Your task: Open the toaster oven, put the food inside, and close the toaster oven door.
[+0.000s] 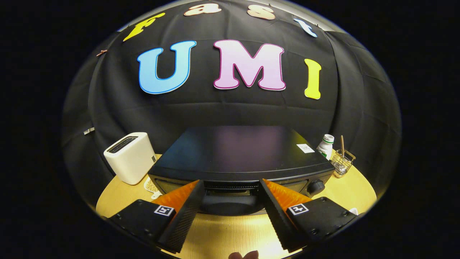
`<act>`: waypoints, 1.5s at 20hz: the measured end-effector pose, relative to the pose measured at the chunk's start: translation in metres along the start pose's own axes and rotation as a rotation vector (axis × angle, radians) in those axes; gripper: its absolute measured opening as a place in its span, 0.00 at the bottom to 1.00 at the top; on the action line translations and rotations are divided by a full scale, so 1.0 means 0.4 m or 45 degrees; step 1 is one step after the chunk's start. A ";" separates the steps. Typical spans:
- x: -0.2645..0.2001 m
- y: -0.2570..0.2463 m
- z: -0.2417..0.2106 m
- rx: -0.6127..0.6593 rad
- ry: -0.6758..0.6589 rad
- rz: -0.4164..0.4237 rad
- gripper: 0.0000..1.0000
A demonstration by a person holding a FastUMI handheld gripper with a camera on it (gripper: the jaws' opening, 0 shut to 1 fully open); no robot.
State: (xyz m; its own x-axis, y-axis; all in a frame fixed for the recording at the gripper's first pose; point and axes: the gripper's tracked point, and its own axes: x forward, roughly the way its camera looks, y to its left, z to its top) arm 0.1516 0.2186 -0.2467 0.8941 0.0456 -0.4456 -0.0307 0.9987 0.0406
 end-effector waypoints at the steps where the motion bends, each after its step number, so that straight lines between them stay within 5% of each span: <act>1: -0.011 0.001 -0.007 -0.004 -0.002 0.005 0.99; 11: -0.153 -0.001 -0.183 -0.013 0.138 -0.022 0.99; 20: -0.211 -0.046 -0.462 -0.039 0.515 -0.050 0.99; 30: -0.263 -0.025 -0.329 0.017 0.467 0.186 0.98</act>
State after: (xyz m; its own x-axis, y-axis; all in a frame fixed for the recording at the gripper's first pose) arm -0.0010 0.2066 -0.3179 0.6615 0.1950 -0.7241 -0.1378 0.9808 0.1383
